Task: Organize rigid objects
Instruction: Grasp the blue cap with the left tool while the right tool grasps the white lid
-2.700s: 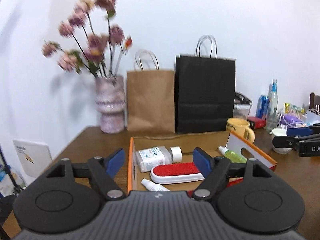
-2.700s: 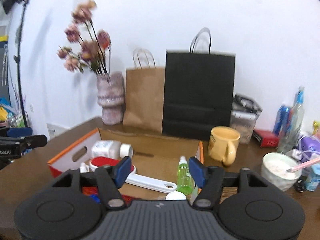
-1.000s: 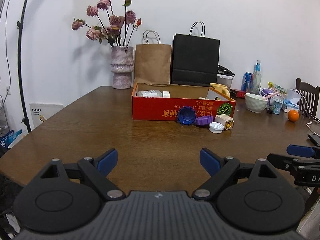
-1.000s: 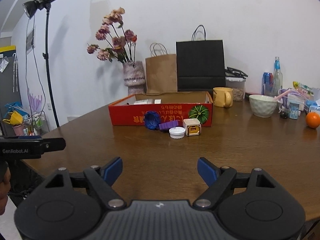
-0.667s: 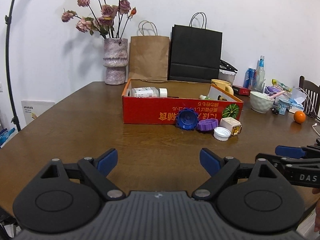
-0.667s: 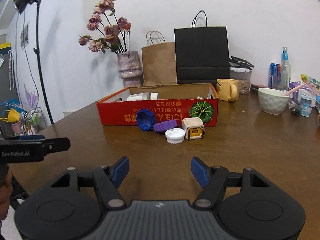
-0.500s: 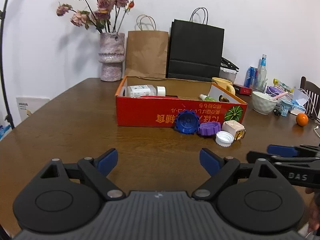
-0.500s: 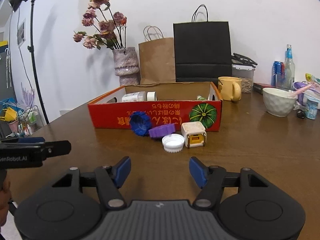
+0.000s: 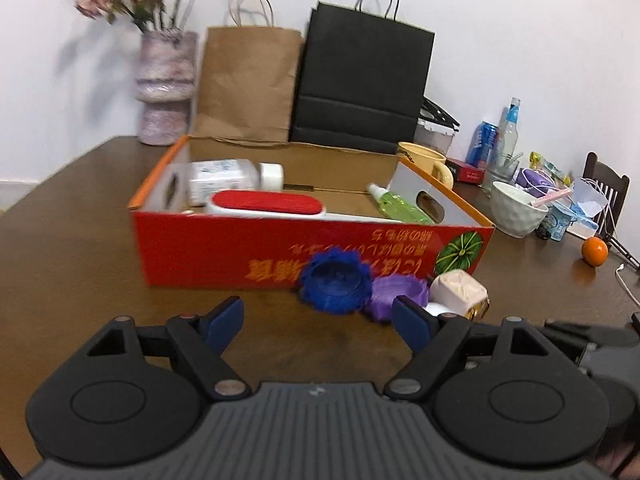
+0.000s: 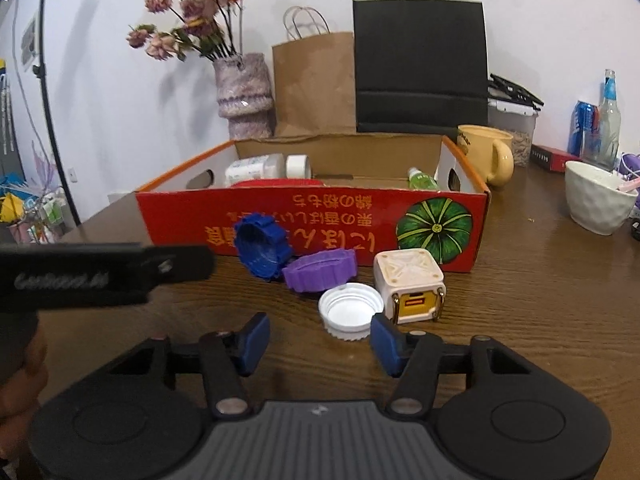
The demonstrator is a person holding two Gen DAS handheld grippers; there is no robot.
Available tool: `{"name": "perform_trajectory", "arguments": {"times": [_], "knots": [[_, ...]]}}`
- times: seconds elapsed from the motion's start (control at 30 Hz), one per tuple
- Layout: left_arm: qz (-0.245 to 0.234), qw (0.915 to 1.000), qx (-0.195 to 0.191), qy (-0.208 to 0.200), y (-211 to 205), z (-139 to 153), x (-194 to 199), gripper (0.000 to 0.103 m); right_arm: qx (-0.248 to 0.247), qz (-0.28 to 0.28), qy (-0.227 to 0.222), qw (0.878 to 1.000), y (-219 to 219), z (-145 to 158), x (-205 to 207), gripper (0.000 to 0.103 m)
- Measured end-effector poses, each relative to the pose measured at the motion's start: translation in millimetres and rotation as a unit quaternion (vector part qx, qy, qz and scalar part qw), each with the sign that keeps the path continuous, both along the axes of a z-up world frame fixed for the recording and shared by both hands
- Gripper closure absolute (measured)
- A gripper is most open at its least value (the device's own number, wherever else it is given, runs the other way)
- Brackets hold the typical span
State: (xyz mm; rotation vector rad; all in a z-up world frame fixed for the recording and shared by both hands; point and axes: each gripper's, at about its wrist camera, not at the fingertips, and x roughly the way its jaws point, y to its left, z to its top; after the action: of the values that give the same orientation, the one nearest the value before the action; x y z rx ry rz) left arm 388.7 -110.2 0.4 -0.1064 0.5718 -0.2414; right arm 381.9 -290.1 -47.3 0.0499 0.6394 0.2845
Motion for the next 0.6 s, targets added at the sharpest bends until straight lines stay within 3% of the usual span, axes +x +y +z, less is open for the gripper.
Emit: {"name": "perform_trajectory", "arguments": {"times": [0.23,0.33,0.43,0.6], "knots": [[-0.01,0.9992,-0.014,0.036,-15.8,-11.7,44.9,0.019,-0.004,-0.006,0.01,1.0,0.2,-5.5,18.1,0.052],[-0.003,0.9989,-0.01,0.046,-18.7,-17.8,54.5,0.029,-0.008,-0.01,0.015,1.0,2.2,-7.1,23.4,0.054],[0.008,0.9983,-0.013,0.056,-18.5,-21.9,63.6,0.037,-0.01,-0.012,0.019,1.0,3.8,-8.1,28.0,0.063],[0.029,0.9968,-0.023,0.071,-16.4,-26.7,73.1,0.048,-0.007,-0.008,0.019,1.0,4.3,-8.5,29.8,0.064]]}}
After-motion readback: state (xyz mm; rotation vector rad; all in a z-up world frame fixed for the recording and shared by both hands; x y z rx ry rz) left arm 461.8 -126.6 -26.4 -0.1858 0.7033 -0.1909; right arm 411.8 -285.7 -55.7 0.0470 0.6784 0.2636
